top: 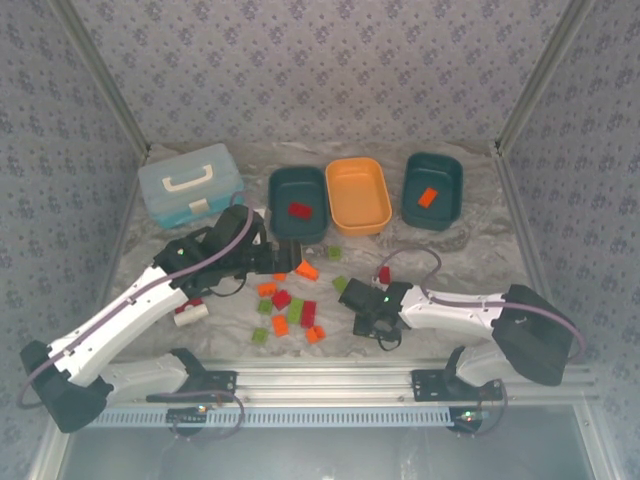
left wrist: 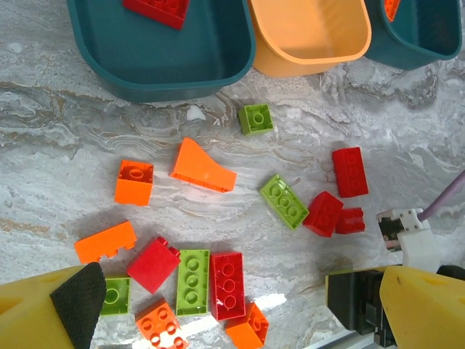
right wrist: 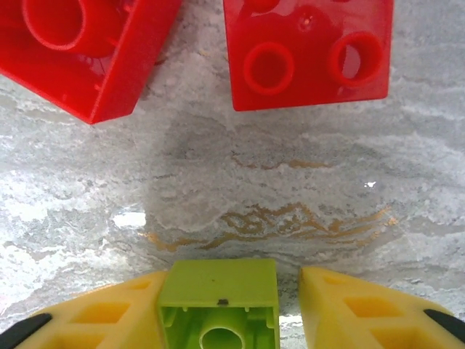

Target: Sort the legos into containers by color

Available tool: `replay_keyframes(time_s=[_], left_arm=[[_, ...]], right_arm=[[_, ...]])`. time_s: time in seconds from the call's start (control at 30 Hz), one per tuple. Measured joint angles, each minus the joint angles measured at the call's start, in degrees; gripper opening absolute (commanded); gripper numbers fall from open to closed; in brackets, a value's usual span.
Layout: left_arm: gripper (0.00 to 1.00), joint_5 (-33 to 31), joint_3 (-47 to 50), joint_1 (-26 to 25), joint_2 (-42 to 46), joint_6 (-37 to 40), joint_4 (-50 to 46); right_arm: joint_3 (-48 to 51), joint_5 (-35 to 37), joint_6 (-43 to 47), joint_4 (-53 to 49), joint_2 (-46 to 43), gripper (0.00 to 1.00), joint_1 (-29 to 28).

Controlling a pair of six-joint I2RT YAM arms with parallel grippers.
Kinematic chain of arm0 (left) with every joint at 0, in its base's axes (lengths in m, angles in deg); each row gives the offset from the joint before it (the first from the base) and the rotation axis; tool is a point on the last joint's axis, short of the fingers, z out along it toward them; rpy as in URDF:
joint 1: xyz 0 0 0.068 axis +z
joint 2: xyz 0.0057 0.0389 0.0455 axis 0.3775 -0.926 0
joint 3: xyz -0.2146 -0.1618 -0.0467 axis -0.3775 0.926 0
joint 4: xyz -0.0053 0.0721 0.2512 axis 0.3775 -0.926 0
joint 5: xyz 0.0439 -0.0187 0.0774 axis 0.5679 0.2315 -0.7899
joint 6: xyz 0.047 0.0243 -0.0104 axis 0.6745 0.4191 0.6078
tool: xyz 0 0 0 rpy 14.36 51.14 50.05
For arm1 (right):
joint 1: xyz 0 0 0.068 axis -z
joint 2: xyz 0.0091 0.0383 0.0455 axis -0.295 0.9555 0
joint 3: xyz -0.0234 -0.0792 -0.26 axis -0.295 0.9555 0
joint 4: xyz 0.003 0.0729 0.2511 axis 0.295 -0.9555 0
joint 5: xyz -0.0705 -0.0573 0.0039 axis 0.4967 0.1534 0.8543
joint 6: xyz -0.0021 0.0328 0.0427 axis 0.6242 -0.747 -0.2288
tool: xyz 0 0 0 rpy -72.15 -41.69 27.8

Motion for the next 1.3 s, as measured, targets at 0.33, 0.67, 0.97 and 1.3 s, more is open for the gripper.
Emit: replay_keyframes(time_s=[0.33,0.67,0.97,1.3], left_arm=[[0.99,0.3,2.8,-0.3,5.8,-0.6,0.2],[0.99,0.7,8.9,-0.4,13.6,-4.6,-0.2],[0.99,0.9,12.9,-1.0,13.6,-7.5,0.7],[0.99,0.9,13.7,-1.3,13.9,-8.6,1.1]], right_arm=[[-3.5,3.0,1.2,-3.7,0.0,0.27,-1.2],[-28.6,5.4,17.6,-9.4,0.1,0.27,17.3],[-56.7,1.8,30.2,-5.5,27.3,0.27,31.2],[-71.0,-2.1,33.6,-4.1,51.0,0.28,36.5]])
